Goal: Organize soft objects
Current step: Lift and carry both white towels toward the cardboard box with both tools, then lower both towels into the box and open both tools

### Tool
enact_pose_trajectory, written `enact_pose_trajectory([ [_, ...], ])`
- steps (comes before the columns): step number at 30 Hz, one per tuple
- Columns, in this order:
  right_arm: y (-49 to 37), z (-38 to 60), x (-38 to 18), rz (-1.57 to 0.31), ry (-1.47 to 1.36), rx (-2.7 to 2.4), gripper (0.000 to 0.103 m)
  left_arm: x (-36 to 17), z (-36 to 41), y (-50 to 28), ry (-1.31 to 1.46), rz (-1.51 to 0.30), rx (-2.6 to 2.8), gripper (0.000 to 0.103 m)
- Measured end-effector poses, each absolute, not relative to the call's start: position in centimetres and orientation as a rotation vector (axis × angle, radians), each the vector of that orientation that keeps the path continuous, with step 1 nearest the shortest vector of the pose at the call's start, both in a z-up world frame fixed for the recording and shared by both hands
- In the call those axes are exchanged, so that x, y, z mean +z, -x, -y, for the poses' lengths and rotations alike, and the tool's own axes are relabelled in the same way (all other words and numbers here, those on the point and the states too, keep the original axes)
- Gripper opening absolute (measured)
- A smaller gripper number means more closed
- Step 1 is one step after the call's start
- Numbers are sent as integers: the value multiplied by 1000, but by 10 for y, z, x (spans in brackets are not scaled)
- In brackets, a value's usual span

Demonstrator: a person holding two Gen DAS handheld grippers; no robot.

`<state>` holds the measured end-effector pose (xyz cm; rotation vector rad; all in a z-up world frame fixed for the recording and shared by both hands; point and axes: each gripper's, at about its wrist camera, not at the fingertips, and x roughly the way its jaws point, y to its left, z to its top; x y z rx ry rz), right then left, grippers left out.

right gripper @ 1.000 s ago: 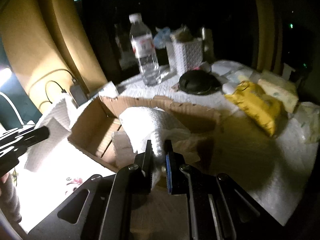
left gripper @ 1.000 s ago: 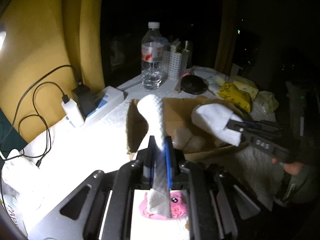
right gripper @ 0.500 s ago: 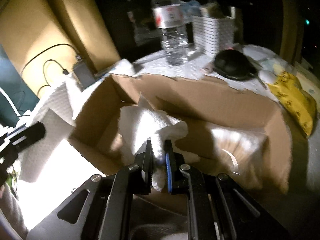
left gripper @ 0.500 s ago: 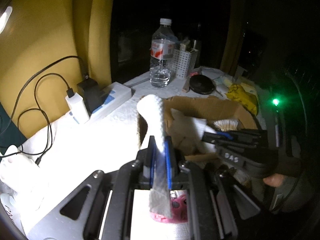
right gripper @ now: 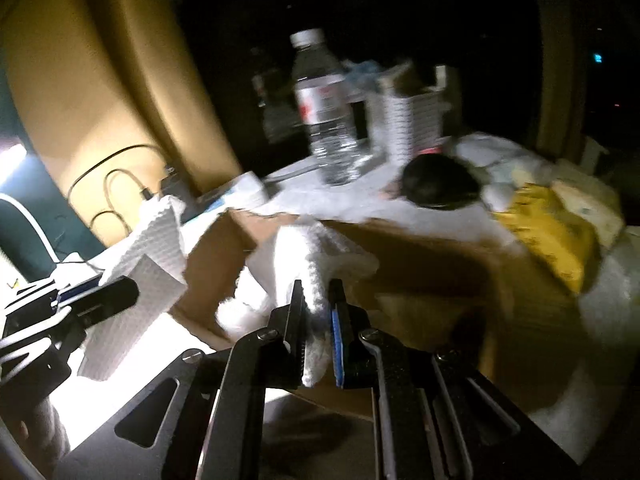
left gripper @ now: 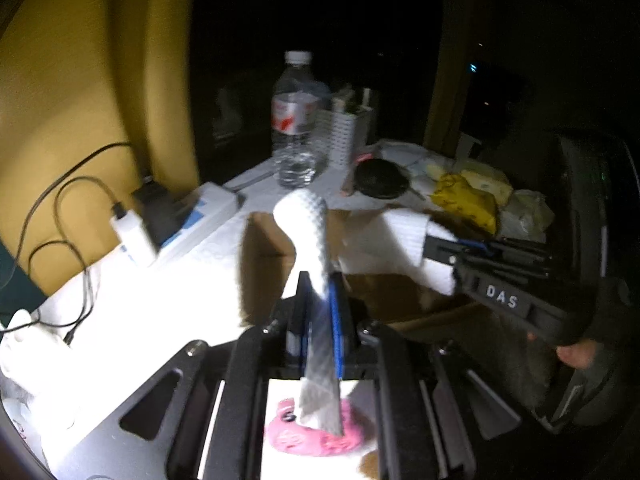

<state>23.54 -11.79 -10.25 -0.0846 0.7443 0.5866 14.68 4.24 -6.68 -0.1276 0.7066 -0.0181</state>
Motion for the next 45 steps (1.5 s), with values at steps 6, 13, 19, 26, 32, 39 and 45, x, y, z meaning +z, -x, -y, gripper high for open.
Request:
enact_pose_trajectory([
  [6,-248,163,-115,-763,35,535,11,-72,-6,-168,105,-735,-68,9],
  [13,-246,171,-106,-716,15,562,11,-80,13,-185,109,-766,-94,9],
  [19,-258,179,-123,-777,20,535,11,-90,30,-201,117,-791,-144,9],
  [26,-257,192,-140,-817,-15,577,18,-103,60,-223,110,-827,-216,7],
  [32,-252,216,-128,-750,-49,562,30,-124,69,-234,101,-886,-234,8],
  [39,-252,218,-125,-724,-26,539,31,-144,68,-247,73,-932,-198,19],
  [45,-259,214,-132,-751,-17,524,32,-141,43,-248,181,-955,-189,63],
])
